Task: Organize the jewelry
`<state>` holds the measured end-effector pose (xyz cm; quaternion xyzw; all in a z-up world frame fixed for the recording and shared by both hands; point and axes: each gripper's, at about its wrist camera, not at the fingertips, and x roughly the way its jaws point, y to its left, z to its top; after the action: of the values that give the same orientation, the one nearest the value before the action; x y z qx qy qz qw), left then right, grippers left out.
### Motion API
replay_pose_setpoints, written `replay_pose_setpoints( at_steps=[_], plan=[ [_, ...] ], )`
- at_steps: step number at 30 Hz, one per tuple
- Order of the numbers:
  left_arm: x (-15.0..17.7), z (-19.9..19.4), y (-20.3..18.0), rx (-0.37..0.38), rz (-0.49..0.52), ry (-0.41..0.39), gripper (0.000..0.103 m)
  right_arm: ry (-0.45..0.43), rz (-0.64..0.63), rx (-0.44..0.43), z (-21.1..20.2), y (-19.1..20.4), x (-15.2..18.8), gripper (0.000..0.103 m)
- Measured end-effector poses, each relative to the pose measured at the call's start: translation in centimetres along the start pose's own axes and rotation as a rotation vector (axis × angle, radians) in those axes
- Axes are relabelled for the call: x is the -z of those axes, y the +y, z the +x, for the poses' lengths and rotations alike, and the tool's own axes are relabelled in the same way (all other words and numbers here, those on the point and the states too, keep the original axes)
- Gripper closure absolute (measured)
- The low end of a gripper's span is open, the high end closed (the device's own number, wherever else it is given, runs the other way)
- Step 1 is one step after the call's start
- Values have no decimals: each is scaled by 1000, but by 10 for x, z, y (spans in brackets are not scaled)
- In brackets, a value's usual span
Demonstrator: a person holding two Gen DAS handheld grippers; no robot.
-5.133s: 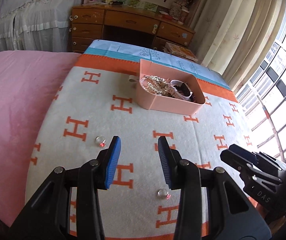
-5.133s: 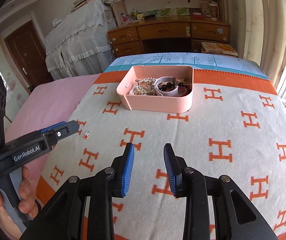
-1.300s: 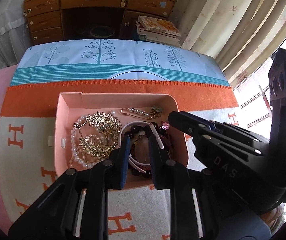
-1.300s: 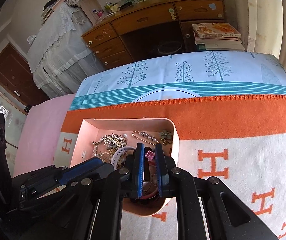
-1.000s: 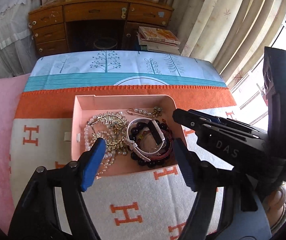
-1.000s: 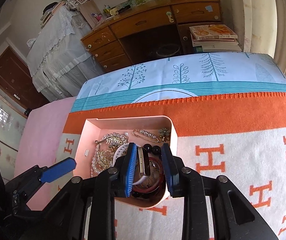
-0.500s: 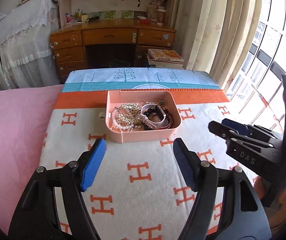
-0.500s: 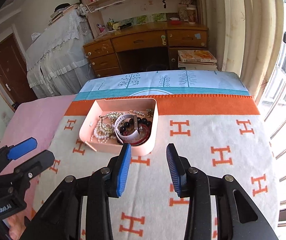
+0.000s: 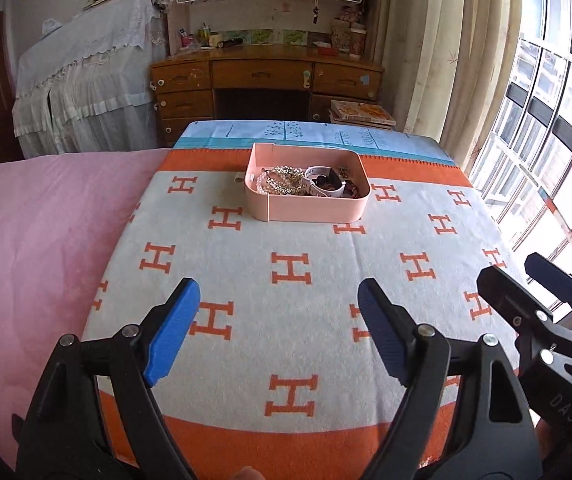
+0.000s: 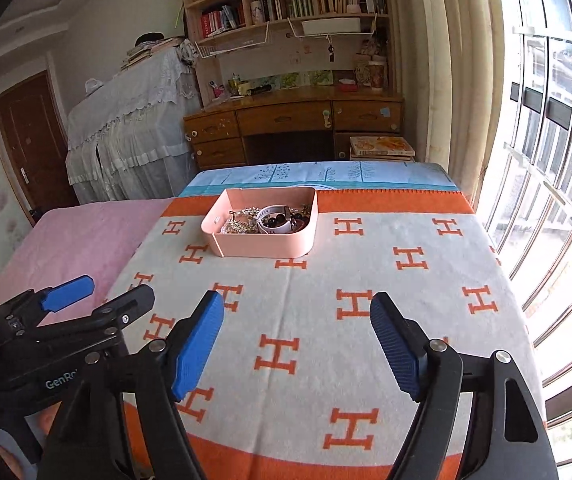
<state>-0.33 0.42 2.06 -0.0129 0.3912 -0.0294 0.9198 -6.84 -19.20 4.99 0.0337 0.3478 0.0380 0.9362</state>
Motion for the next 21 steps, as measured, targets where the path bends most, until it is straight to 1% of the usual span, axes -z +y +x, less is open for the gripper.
replay_pose_setpoints(
  at_steps=[3,7,15,21],
  plan=[
    [4,-4,0,-18,-35,-15,23,-19,-4,31,-12,1,6,25],
    [2,-9,-2,-45,-56,-37,23,-22,-3,30,-20,2,13,25],
    [2,-11,-6,-58,-43,-44,23,22,12,10,-6,2,13,25],
    [2,-13,-7,-65,-36,-48,23,19,20,10,-5,-2,11,25]
  ],
)
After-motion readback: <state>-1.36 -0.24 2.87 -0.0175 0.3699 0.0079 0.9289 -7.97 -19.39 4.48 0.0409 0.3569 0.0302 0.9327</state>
